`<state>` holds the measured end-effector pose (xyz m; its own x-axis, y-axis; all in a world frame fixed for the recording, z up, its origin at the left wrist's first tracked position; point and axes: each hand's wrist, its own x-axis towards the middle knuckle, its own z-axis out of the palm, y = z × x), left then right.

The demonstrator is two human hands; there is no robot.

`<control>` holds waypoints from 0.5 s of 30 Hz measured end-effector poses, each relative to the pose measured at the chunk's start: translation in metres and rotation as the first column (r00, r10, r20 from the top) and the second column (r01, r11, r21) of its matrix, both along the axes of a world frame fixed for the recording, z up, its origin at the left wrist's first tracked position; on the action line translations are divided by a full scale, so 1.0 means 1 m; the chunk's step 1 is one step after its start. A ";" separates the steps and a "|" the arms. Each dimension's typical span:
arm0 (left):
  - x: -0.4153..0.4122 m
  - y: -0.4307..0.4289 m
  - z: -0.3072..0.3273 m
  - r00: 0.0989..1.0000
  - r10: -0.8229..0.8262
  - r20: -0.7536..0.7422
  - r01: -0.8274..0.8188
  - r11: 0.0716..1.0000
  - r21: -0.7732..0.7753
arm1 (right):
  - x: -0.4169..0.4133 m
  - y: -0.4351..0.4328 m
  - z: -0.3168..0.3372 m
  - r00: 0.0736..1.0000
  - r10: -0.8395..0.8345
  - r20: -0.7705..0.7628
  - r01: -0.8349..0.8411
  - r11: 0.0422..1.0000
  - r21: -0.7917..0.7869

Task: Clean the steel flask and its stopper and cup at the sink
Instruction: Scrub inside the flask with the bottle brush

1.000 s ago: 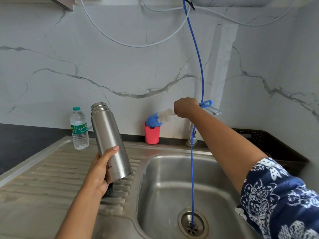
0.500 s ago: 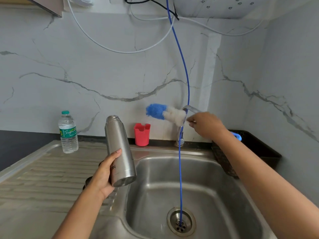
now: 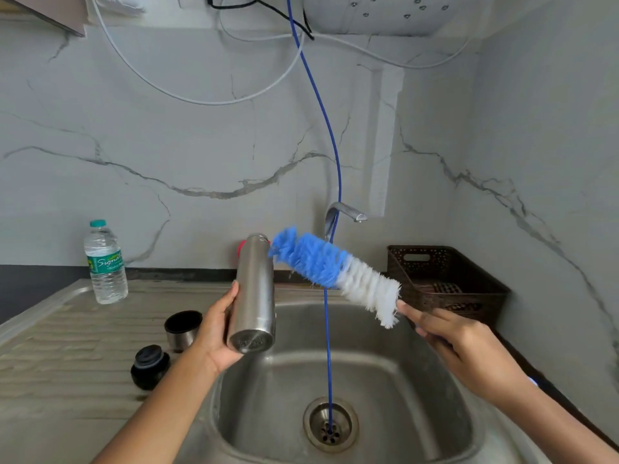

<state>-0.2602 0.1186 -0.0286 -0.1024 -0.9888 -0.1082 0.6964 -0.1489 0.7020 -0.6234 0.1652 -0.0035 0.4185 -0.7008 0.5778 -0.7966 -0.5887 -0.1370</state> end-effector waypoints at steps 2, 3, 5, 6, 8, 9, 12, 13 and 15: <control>-0.005 -0.001 -0.003 0.998 -0.052 -0.033 0.052 0.999 -0.017 | 0.004 -0.003 -0.001 0.999 0.008 -0.052 -0.010 0.999 -0.051; -0.007 -0.001 -0.005 0.996 -0.079 -0.030 0.079 0.997 -0.018 | 0.008 -0.008 0.001 0.998 0.000 -0.070 -0.005 0.998 -0.066; -0.011 0.001 -0.006 0.992 -0.128 -0.005 0.128 0.992 -0.019 | 0.015 -0.025 0.003 0.997 -0.029 -0.074 0.022 0.995 -0.093; -0.013 0.002 -0.007 0.989 -0.147 0.005 0.147 0.989 -0.024 | 0.019 -0.034 0.005 0.996 -0.047 -0.070 0.040 0.995 -0.094; -0.014 0.001 -0.010 0.985 -0.174 0.000 0.174 0.984 -0.043 | 0.023 -0.047 0.007 0.994 -0.062 -0.085 0.056 0.995 -0.081; -0.014 0.000 -0.011 0.984 -0.178 -0.003 0.178 0.983 -0.054 | 0.021 -0.048 0.007 0.994 -0.049 -0.099 0.041 0.996 -0.081; -0.013 -0.008 -0.014 0.988 -0.152 -0.024 0.151 0.987 -0.061 | 0.002 -0.030 -0.002 0.985 0.039 -0.167 -0.051 0.996 -0.067; -0.014 -0.009 -0.014 0.991 -0.131 -0.030 0.129 0.990 -0.057 | -0.005 -0.021 -0.006 0.977 0.063 -0.205 -0.079 0.995 -0.068; -0.015 -0.012 -0.014 0.994 -0.101 -0.048 0.099 0.994 -0.051 | -0.017 -0.006 -0.016 0.955 0.107 -0.277 -0.129 0.990 -0.062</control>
